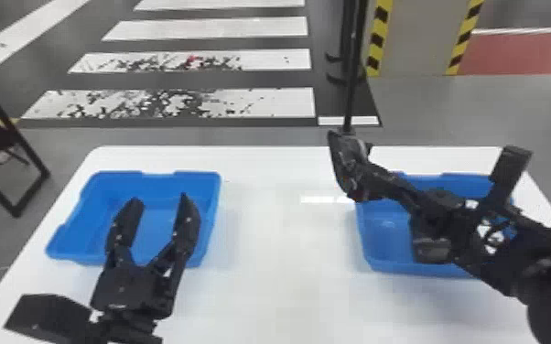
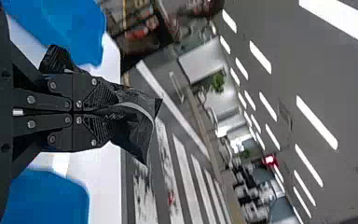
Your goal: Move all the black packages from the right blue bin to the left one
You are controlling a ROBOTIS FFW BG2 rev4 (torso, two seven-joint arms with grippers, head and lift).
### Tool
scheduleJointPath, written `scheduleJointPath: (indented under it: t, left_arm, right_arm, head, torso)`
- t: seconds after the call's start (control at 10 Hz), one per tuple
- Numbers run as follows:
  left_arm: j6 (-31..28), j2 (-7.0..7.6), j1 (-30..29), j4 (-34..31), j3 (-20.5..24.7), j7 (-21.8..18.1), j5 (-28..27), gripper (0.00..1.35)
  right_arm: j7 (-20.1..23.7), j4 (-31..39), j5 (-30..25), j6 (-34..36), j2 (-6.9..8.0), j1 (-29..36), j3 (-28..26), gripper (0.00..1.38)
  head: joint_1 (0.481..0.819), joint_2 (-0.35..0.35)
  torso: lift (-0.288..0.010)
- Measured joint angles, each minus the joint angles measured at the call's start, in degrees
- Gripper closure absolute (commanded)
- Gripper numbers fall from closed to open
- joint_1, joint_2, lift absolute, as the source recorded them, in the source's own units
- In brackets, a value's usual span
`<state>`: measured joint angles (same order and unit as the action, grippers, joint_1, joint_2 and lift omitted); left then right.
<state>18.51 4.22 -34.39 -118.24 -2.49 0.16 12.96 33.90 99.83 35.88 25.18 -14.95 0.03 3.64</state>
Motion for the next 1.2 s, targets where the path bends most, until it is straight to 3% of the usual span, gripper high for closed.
scheduleJointPath:
  t: [0.1, 0.4, 0.7, 1.2]
  left_arm:
    - [-0.7, 0.11, 0.8, 0.0, -0.7, -1.8, 5.3, 0.41]
    - [-7.2, 0.52, 4.4, 0.1, -2.1, -9.7, 21.1, 0.41]
    - [-17.3, 0.90, 7.6, 0.1, -1.7, -13.6, 24.1, 0.41]
    - [-18.2, 1.25, 8.1, 0.0, -3.1, -14.1, 25.4, 0.42]
  right_arm:
    - [3.2, -2.1, 2.9, 0.8, -0.95, -2.6, 3.3, 1.14]
    - [4.9, -1.6, 9.3, 2.1, -1.93, -3.7, 9.9, 1.14]
    - [4.9, -1.5, 11.4, 2.1, -2.47, -4.0, 14.1, 1.14]
    - [4.6, -2.8, 13.2, 2.2, -2.90, -5.9, 18.9, 1.14]
  head:
    - [0.695, 0.156]
    - [0.695, 0.206]
    - [0.695, 0.203]
    - [0.695, 0.222]
  torso:
    - [-0.140]
    - [-0.140]
    - [-0.140]
    - [-0.140]
